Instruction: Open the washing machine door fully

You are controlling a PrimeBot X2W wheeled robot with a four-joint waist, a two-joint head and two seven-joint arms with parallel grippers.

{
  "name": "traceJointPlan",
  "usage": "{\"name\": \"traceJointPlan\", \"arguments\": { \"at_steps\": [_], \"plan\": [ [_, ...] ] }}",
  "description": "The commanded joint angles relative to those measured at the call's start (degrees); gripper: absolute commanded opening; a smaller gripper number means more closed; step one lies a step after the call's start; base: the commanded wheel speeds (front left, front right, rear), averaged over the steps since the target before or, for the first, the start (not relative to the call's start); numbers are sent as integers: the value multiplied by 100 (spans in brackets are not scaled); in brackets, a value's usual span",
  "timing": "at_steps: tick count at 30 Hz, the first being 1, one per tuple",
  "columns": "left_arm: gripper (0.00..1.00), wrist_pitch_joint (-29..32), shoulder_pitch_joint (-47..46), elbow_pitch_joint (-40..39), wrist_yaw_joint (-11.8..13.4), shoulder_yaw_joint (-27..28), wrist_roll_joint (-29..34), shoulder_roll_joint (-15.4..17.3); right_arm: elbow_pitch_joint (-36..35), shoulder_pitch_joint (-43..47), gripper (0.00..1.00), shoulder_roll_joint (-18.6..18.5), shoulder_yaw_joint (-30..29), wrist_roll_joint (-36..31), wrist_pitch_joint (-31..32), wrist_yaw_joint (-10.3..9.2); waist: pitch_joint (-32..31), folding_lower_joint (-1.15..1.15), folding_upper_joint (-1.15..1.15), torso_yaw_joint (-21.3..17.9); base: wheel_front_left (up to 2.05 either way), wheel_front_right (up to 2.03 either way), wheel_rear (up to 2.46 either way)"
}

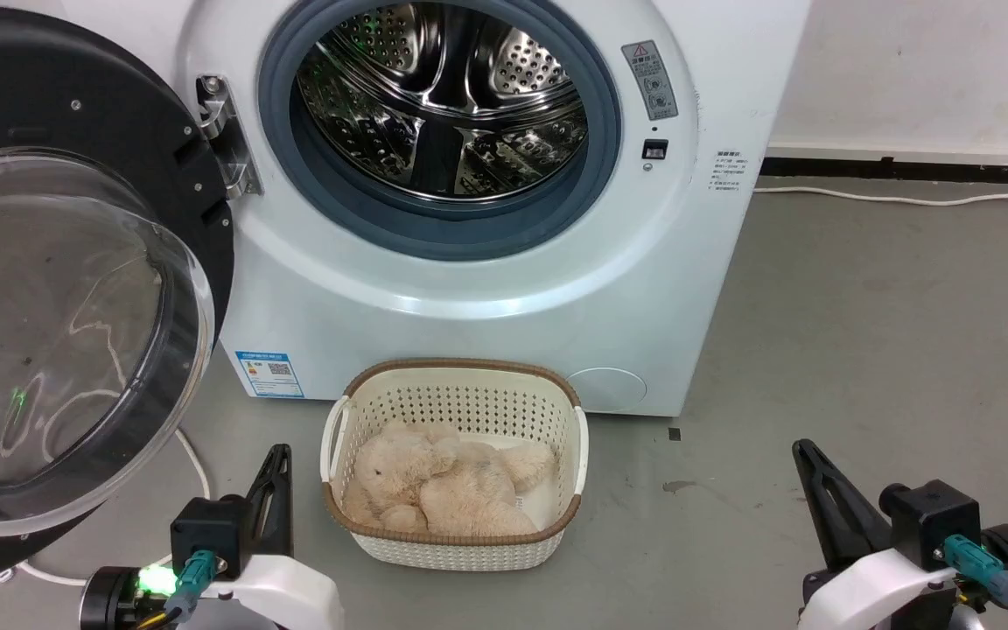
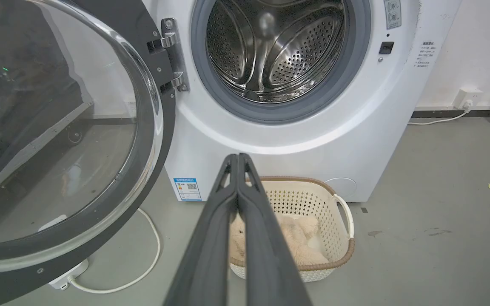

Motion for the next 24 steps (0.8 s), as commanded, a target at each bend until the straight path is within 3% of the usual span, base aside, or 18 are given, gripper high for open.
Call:
{"name": "traceJointPlan", "arguments": {
  "at_steps": [1, 24],
  "plan": [
    [0, 2, -87, -21, -31, 10, 17, -3, -27, -67, 0, 6, -1, -44, 4, 3, 0, 0, 0, 0, 0, 0, 0],
    [0, 2, -87, -21, -31, 10, 17, -3, -27, -67, 0, 6, -1, -44, 4, 3, 0, 0, 0, 0, 0, 0, 0]
  ]
}}
